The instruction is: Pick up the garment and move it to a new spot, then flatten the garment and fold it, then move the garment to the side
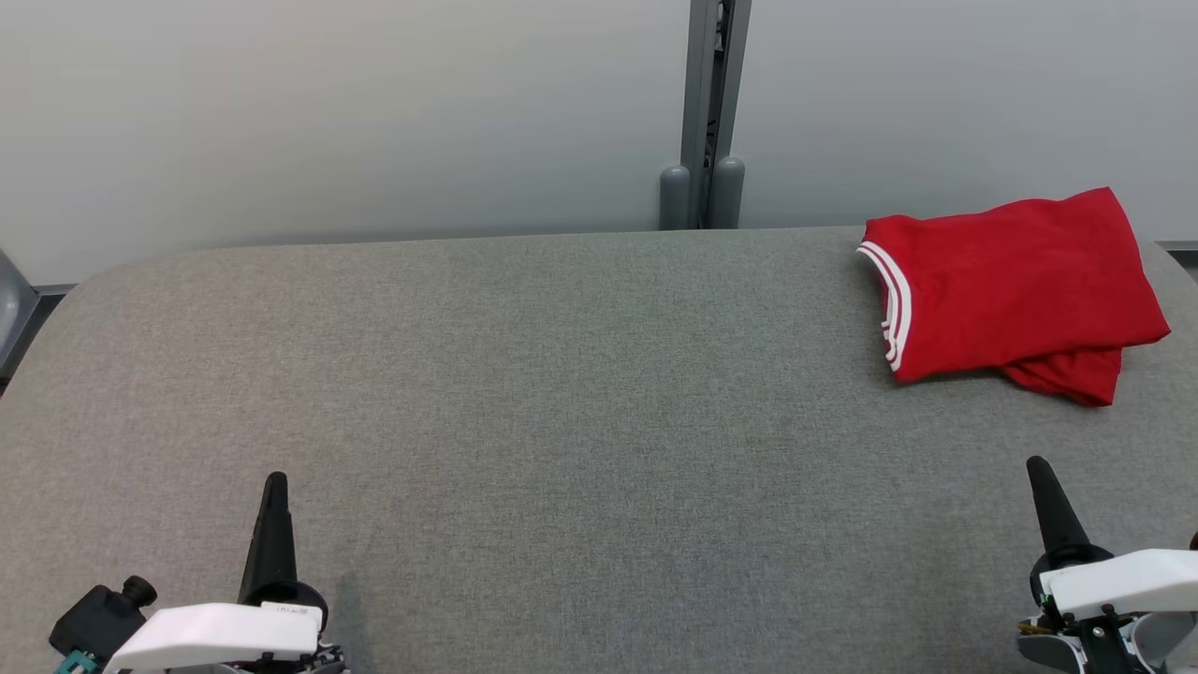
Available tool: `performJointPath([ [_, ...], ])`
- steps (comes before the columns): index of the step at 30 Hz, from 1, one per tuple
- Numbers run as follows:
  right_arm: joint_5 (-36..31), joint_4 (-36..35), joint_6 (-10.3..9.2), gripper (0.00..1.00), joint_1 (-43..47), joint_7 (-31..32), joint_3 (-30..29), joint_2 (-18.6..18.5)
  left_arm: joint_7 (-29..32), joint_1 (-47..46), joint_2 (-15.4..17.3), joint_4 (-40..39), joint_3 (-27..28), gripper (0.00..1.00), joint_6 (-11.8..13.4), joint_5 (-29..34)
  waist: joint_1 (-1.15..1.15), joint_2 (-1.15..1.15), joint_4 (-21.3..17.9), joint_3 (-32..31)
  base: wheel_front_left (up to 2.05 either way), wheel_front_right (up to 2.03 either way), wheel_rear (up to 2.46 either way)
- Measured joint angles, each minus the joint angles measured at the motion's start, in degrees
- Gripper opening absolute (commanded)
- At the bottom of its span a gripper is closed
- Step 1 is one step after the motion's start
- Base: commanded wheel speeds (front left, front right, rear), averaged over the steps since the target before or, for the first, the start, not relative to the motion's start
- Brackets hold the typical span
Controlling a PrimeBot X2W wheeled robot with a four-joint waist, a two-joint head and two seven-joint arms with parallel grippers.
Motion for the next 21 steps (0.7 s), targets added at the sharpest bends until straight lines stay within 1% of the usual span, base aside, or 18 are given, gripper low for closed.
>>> performJointPath([
  [10,6.2,0.4,-0.04,0.0,-1.1,2.5,-1.5,0.0,1.0,-1.1,0.1,0.0,-0.4,0.0,0.0,-6.5,0.0,0.0,-0.2,0.1,0.0,0.0,0.0],
  [21,11.4,0.9,-0.05,0.0,-2.3,4.6,-2.7,-0.1,1.8,-1.9,0.1,0.0,-0.7,0.0,0.0,-11.8,0.0,0.0,-0.3,0.2,0.0,0.0,0.0],
])
